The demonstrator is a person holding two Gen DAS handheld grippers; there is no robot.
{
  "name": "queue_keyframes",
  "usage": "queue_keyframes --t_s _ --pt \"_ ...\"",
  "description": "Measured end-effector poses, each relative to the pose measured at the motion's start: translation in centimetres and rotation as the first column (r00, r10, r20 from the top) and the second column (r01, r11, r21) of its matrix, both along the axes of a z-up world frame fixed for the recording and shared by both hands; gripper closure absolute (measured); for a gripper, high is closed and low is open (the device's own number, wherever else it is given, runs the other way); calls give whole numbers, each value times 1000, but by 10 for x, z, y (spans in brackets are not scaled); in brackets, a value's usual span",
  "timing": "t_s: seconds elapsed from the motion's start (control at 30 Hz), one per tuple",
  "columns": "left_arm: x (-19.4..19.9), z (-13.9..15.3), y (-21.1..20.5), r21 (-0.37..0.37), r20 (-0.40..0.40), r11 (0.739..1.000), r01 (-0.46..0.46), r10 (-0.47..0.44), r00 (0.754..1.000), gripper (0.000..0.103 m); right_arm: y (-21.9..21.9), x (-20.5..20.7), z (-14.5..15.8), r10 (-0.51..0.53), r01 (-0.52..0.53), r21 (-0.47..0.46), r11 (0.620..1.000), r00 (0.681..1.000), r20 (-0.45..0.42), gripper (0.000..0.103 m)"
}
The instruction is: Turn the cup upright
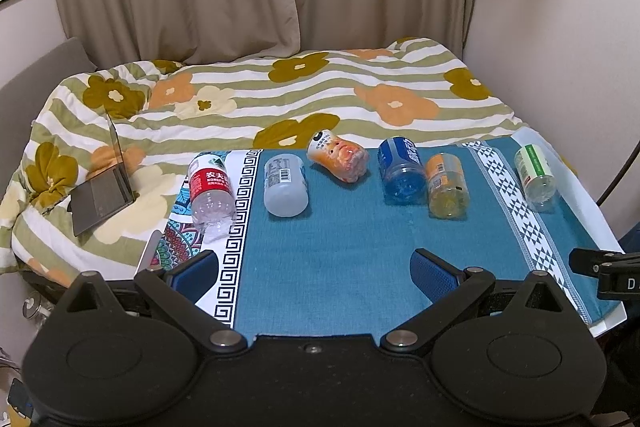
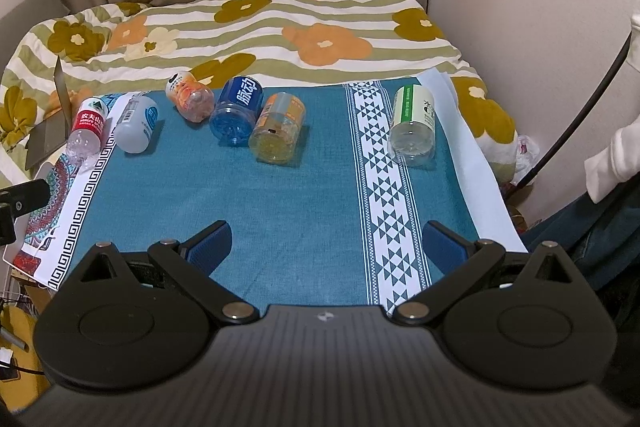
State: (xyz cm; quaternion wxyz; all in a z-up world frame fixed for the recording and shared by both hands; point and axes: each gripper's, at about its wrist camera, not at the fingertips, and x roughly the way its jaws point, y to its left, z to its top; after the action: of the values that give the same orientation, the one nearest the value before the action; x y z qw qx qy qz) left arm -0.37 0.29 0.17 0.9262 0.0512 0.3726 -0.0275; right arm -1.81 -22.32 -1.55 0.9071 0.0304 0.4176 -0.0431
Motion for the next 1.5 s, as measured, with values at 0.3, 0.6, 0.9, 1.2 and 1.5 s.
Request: queue_keyframes --t_s 0.3,0.6,0.9,1.2,1.5 --pt "3 1 1 1 -8 1000 -1 1 1000 0 0 1 0 1 -1 0 1000 1000 -3 0" --pt "4 0 0 2 -8 1000 1 -1 1000 0 0 6 -4 3 -3 2 1000 1000 -8 0" --pt "7 0 -2 10 -10 1000 -1 1 1000 0 0 6 -5 5 -5 3 1000 1000 -9 0" --pt "11 3 -5 5 -35 1000 -13 14 999 0 0 11 -3 22 -22 14 1000 1000 -20 0" --pt "35 14 -14 -6 -36 996 -84 84 996 0 -17 34 7 152 -152 48 987 988 -1 0"
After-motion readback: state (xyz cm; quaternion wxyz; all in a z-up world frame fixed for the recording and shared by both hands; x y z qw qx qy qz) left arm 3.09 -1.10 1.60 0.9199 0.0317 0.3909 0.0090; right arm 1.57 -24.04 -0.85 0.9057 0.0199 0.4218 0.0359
